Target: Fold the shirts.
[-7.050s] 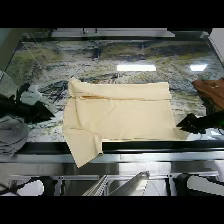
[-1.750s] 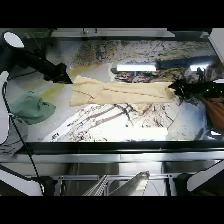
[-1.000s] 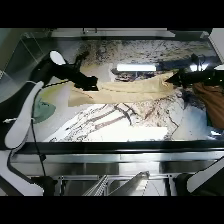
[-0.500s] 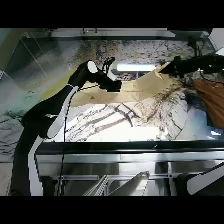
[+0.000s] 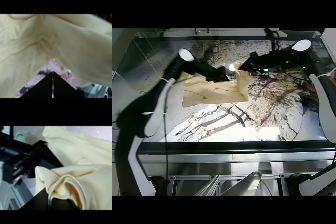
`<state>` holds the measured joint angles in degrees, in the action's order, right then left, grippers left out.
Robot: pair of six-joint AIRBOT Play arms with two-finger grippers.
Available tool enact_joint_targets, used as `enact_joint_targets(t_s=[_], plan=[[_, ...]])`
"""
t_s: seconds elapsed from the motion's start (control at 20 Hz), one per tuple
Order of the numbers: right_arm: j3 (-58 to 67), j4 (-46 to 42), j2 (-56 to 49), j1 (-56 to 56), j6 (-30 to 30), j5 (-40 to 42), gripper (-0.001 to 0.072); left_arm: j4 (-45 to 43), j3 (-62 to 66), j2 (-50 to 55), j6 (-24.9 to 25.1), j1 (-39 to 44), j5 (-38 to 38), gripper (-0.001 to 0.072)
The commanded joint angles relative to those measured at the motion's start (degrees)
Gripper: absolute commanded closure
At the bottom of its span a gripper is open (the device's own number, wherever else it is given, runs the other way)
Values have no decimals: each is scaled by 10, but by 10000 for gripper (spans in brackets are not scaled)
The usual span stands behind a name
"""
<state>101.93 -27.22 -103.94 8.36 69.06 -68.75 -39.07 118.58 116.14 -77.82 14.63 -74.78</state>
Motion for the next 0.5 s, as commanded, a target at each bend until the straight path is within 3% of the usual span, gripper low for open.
enact_joint_targets(t_s=[0.0, 0.2, 0.35, 0.45], plan=[[1, 31, -1, 76, -16, 132, 696, 27, -19, -132, 15, -104, -87, 686], [3, 40, -36, 177, -49, 302, 696, 27, -90, -280, 21, -224, -99, 685], [65, 40, -119, 232, -57, 334, 681, 26, -151, -350, 48, -281, -136, 684], [126, 56, -182, 255, -57, 320, 349, 26, -198, -387, 73, -307, -136, 684]])
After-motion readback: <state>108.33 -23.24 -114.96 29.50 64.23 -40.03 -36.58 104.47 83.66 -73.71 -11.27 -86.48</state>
